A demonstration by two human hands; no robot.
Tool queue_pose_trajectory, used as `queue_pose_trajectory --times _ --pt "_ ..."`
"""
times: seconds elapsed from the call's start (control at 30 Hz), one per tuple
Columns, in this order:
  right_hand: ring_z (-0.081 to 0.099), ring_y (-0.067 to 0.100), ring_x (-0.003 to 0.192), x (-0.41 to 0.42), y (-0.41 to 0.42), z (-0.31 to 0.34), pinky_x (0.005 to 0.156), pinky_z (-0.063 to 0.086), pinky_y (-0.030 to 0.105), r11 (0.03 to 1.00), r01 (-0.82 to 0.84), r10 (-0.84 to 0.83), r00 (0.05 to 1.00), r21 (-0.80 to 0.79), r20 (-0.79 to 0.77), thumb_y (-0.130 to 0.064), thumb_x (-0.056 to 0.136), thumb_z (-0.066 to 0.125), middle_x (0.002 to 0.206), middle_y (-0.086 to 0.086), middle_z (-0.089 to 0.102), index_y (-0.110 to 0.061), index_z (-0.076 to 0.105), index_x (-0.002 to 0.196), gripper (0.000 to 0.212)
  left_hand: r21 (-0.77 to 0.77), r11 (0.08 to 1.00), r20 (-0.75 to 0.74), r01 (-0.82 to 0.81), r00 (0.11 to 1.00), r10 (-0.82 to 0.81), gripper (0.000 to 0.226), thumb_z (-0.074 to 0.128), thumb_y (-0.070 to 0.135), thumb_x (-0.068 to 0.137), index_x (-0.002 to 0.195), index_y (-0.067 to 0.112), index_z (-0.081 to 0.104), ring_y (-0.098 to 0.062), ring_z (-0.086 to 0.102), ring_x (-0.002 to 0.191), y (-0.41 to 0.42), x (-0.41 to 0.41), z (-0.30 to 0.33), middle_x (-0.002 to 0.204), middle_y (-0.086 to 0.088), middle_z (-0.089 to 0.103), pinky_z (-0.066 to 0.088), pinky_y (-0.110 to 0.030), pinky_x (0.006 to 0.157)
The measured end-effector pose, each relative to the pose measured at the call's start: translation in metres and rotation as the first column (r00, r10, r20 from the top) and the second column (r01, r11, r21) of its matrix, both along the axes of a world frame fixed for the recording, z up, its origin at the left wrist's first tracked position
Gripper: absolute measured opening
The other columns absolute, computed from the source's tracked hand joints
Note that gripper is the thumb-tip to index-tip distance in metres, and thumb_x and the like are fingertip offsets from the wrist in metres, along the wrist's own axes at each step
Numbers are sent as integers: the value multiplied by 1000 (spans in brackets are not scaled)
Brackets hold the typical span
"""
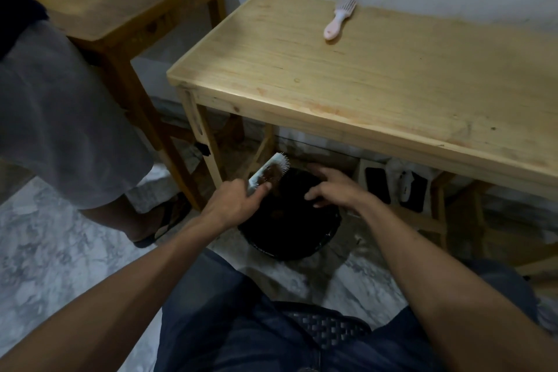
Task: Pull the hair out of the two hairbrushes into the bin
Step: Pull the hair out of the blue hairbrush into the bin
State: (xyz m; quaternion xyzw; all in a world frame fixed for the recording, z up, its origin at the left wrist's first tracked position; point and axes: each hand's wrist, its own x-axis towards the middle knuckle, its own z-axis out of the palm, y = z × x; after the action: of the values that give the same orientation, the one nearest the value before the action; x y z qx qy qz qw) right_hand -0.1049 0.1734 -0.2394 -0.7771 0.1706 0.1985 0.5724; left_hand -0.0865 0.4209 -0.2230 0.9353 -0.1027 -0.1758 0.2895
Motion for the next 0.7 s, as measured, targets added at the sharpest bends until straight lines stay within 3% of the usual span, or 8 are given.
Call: queue_pose_trajectory --times 0.1,0.13,0.23,0.3,0.43,0.53,0.63,0.7 --pt "61 17 118 0 17 2 71 60 31 970 -61 45 996 233 73 8 78 71 141 -7 54 -22 51 140 72 -25 999 32 29 999 -28 57 47 67 92 77 14 61 -18 58 54 -12 1 9 63 -2 60 39 -29 49" --pt "64 16 114 0 21 2 69 60 28 951 -84 63 995 296 81 6 79 71 137 -7 60 -22 56 135 64 -24 999 45 35 998 -34 57 47 68 92 77 15 61 -17 58 54 -13 2 10 63 -2 60 38 -28 49" --pt "71 12 77 0 29 3 63 57 20 922 -47 22 997 384 68 -5 88 70 96 4 74 -16 69 107 22 -25 999 72 35 997 -33 63 45 71 90 76 12 62 -19 58 54 -11 4 14 62 -3 60 37 -28 48" --pt "65 9 62 2 27 2 58 56 17 926 60 -96 992 372 78 -9 92 67 81 7 70 -10 72 95 6 -10 1000 91 -3 996 4 66 45 68 93 75 7 61 -23 58 54 -5 6 14 61 -6 60 39 -31 49" --pt "59 5 52 2 8 -6 53 53 14 920 240 -281 955 309 94 -9 95 64 75 7 66 -9 72 89 10 -7 993 51 -121 991 121 65 42 70 91 74 10 59 -31 65 65 15 9 5 72 -13 66 52 -38 59" --pt "56 1 46 4 4 -12 49 50 12 896 348 -386 918 277 93 -10 96 63 73 6 64 -2 70 92 11 -12 983 8 -181 984 181 68 40 75 86 78 10 59 -31 65 65 25 8 -1 75 -13 66 54 -39 59" --pt "55 6 54 10 8 -16 49 50 12 908 368 -392 916 202 92 -9 97 61 75 7 64 -1 69 101 12 -15 976 6 -216 976 216 62 45 67 93 76 9 57 -27 62 62 19 8 -2 73 -11 64 46 -32 53" --pt "60 9 70 11 11 -19 56 54 16 951 296 -303 950 92 77 -7 95 61 92 8 67 -11 69 102 12 -7 981 35 -196 980 196 61 46 65 94 72 9 53 -24 58 56 13 3 1 67 -8 59 41 -30 51"
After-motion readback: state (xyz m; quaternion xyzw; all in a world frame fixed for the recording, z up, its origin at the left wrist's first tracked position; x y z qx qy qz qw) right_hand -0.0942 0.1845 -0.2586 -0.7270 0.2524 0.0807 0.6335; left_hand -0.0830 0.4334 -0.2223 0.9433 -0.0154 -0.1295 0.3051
